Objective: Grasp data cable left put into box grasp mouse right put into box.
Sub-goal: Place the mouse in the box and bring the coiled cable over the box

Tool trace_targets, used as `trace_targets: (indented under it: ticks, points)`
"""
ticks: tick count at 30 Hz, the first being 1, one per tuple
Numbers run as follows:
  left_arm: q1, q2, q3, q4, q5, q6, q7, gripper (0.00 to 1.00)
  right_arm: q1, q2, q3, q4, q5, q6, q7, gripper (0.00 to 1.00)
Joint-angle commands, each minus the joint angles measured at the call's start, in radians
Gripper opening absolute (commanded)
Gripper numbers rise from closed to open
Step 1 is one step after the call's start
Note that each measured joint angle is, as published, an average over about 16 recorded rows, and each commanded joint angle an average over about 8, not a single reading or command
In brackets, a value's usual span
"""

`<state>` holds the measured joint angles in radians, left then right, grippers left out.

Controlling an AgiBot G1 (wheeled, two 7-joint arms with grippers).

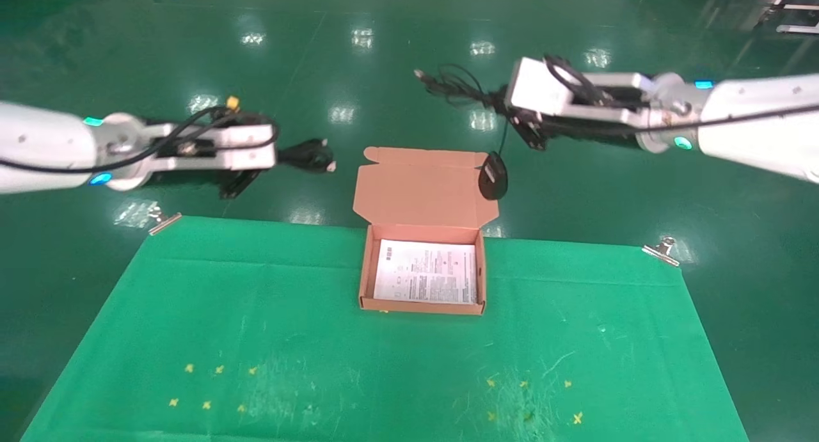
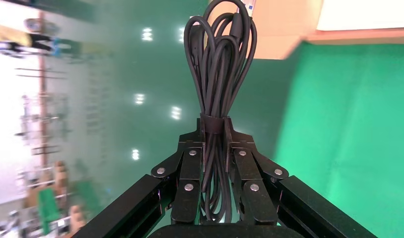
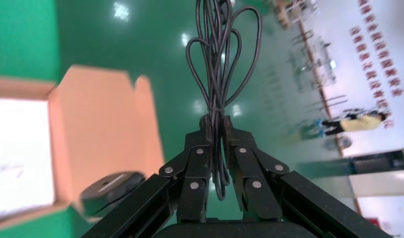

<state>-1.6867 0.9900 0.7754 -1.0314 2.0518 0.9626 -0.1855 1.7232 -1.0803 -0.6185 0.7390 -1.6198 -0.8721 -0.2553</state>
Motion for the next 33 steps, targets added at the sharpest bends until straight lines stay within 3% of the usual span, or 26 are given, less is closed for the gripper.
trace_targets:
  ticks: [1, 14, 33]
  points:
    - [-0.011, 0.017, 0.000, 0.008, 0.022, -0.024, -0.007, 0.00, 0.023, -0.031, 0.005, -0.028, 0.011, 0.008, -0.025, 0.00]
    - [-0.078, 0.080, -0.016, 0.088, 0.011, -0.075, 0.029, 0.00, 0.103, -0.121, 0.055, -0.173, 0.099, 0.008, -0.162, 0.00]
    - [-0.051, 0.073, -0.006, 0.091, 0.021, -0.076, 0.031, 0.00, 0.082, -0.128, 0.049, -0.189, 0.100, -0.003, -0.165, 0.00]
